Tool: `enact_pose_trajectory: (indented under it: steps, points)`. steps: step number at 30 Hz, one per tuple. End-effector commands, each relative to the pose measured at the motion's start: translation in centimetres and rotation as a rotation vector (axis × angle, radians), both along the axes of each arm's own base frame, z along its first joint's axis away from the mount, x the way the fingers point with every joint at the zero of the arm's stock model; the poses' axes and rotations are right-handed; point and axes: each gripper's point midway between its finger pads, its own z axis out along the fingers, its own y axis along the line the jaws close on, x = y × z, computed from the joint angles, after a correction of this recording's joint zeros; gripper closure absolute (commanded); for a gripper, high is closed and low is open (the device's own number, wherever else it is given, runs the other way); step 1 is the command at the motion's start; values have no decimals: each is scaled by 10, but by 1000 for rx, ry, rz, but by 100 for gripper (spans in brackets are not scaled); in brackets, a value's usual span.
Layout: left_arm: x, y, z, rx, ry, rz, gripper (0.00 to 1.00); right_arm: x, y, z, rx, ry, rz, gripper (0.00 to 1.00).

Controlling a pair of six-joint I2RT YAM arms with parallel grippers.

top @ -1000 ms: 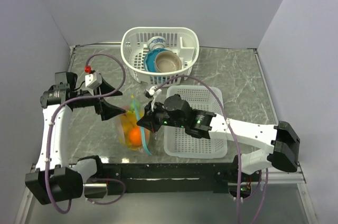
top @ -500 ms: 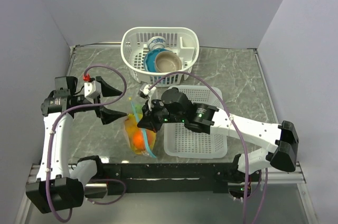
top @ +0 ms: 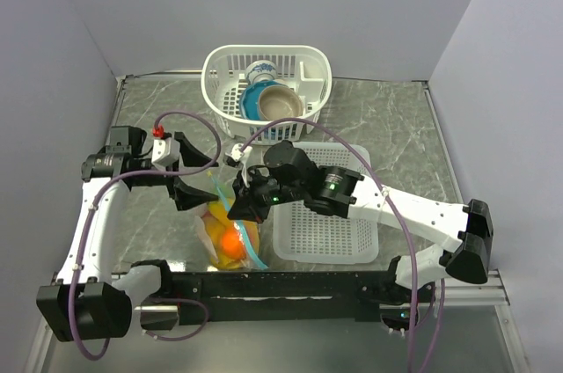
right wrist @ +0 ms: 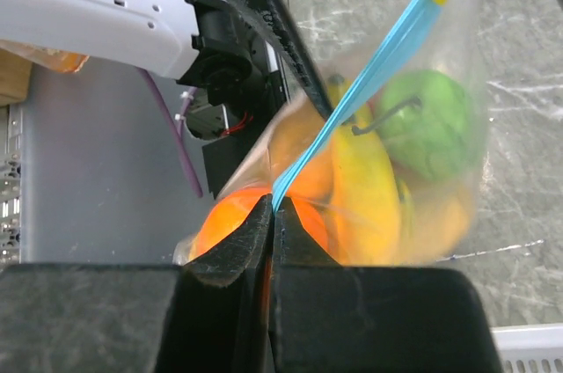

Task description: Open the zip-top bag and remove the fake food

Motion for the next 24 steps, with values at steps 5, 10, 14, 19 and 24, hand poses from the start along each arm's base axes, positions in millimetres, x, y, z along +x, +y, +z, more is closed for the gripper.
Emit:
enact_pose_trajectory:
  steps: [5, 10, 14, 19, 24]
  points:
    - [-22, -14, 41, -193, 33, -151, 62, 22, 0, 44, 123, -88, -50, 100]
    - [-23, -14, 41, -190, 44, -157, 66, 38, -15, 50, 158, -94, -115, 100]
    - [-24, -14, 44, -188, 44, -159, 72, 47, -22, 48, 166, -91, -147, 100]
    - [-27, -13, 51, -175, 80, -170, 88, 80, -31, 41, 126, -150, -321, 76]
    - [-32, -13, 51, -159, 63, -179, 91, 90, -29, 62, 182, -222, -342, 50]
